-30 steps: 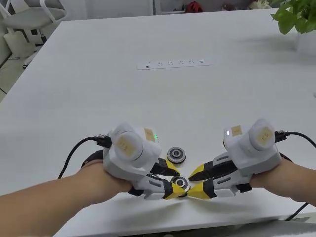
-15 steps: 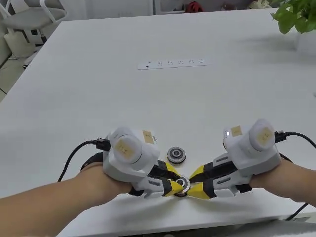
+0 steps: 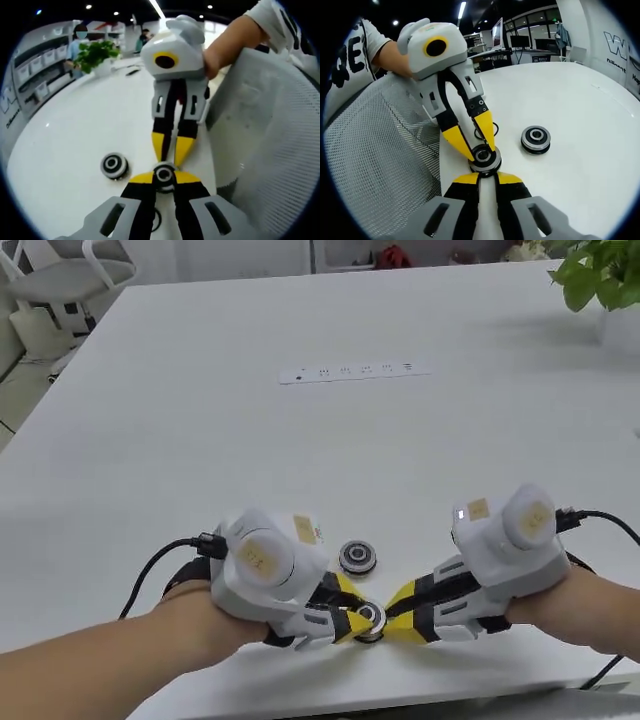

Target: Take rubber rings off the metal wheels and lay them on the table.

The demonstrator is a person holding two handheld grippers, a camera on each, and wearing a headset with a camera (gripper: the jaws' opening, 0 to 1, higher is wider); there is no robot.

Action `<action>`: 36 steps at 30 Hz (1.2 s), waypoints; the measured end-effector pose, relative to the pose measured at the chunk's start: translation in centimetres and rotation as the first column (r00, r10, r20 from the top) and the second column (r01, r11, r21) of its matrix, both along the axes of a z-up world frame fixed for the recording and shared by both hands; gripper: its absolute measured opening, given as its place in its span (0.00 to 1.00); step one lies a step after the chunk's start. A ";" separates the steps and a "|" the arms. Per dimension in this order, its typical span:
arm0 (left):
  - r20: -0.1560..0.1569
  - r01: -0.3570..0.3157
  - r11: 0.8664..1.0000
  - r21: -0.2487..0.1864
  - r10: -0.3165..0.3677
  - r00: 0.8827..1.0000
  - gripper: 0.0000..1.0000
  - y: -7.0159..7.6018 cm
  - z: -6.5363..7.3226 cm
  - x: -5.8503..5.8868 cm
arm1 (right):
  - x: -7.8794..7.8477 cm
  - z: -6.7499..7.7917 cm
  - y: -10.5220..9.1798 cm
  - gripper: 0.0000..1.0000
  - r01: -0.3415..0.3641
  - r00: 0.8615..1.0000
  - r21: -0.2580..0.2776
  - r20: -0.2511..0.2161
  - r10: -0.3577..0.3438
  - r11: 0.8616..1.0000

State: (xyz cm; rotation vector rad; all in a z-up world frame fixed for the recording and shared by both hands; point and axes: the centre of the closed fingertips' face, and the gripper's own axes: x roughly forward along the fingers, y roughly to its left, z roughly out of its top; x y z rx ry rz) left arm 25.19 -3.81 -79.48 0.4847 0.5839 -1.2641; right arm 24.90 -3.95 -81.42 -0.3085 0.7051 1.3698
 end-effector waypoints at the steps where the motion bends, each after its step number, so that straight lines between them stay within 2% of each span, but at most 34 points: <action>1: 0.001 -0.001 1.000 0.000 0.001 1.000 0.14 0.0 0.0 0.0 | 0.0 0.0 0.0 0.08 0.004 1.000 0.000 -0.005 -0.004 1.000; 4: 0.007 -0.002 1.000 0.000 0.002 1.000 0.14 0.0 0.0 -0.1 | 0.1 -0.2 -0.2 0.00 0.017 1.000 -0.009 -0.022 -0.018 1.000; 9: 0.011 0.004 1.000 0.004 -0.004 1.000 0.13 0.0 0.0 0.0 | 0.1 -0.1 -0.2 0.00 0.036 0.999 -0.011 -0.036 -0.036 0.999; 16: 0.020 0.013 1.000 0.008 -0.013 1.000 0.13 0.0 0.0 -0.1 | 0.3 0.0 -0.4 0.00 0.085 0.993 0.001 -0.088 -0.084 0.996; 18: 0.022 0.013 1.000 0.010 -0.013 1.000 0.13 0.0 0.0 -0.1 | 0.3 0.1 -0.5 0.00 0.107 0.988 0.013 -0.116 -0.105 0.994; 24: 0.024 0.011 1.000 0.012 -0.011 1.000 0.13 0.0 -0.1 -0.1 | 0.6 0.7 -0.7 0.00 0.156 0.977 0.045 -0.152 -0.147 0.987; 31: 0.025 0.005 1.000 0.012 -0.006 1.000 0.13 0.0 -0.1 -0.1 | 0.8 1.4 -0.6 0.00 0.182 0.971 0.087 -0.174 -0.165 0.979; 36: 0.024 -0.002 1.000 0.012 0.002 1.000 0.13 0.0 -0.1 -0.1 | 0.8 1.6 -0.5 0.00 0.183 0.971 0.093 -0.175 -0.165 0.979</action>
